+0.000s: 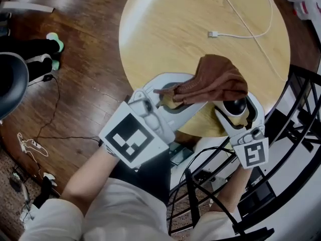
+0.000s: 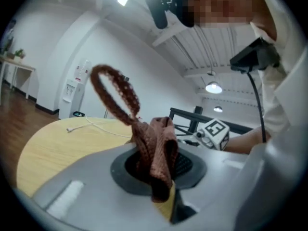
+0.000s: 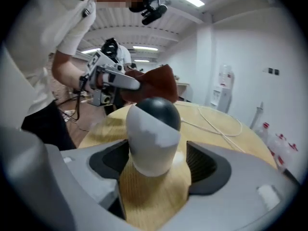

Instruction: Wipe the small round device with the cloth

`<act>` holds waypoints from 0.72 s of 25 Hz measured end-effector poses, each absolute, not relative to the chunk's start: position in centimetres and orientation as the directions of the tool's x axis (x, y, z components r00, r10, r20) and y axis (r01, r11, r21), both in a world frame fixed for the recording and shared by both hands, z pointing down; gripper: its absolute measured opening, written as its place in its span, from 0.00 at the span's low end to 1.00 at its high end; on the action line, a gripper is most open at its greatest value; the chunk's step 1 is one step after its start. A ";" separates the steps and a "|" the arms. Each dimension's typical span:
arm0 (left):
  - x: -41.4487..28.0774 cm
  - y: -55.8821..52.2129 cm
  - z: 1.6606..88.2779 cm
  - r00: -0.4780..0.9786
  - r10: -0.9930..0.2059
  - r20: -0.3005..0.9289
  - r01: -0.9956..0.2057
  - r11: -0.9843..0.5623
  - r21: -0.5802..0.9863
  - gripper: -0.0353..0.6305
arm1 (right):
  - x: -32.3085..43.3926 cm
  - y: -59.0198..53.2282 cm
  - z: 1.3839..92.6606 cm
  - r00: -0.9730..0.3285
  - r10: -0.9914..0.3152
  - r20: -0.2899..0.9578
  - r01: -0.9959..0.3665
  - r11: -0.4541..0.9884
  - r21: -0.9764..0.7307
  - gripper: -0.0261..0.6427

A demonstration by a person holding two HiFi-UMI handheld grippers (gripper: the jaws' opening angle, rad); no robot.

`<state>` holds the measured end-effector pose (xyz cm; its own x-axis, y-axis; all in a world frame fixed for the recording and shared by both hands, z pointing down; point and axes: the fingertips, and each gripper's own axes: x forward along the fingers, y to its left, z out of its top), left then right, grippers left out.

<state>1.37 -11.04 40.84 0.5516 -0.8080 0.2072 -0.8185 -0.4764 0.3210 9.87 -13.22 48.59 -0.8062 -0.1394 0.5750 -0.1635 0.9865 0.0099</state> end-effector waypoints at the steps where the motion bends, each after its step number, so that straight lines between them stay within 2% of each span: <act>1: 1.7 -11.0 40.7 0.559 -0.806 0.195 -0.810 -0.480 0.338 0.16 | 9.6 -13.1 48.6 -0.817 -0.058 0.573 -0.091 0.995 -0.029 0.59; 4: 2.3 -10.8 40.8 0.578 -0.792 0.197 -0.798 -0.498 0.339 0.16 | 8.7 -12.6 49.2 -0.811 0.155 0.564 0.101 0.987 -0.126 0.59; 6: 2.3 -10.5 41.1 0.584 -0.786 0.200 -0.793 -0.501 0.347 0.16 | 8.2 -12.5 49.6 -0.802 0.200 0.562 0.155 0.980 -0.128 0.58; 9: 2.0 -10.3 41.3 0.585 -0.786 0.202 -0.792 -0.499 0.352 0.16 | 7.9 -12.5 49.6 -0.810 0.181 0.558 0.144 0.983 -0.110 0.58; 18: 0.4 -11.1 41.3 0.556 -0.803 0.213 -0.815 -0.476 0.331 0.16 | 8.1 -12.4 49.4 -0.839 0.008 0.545 -0.047 0.995 -0.087 0.57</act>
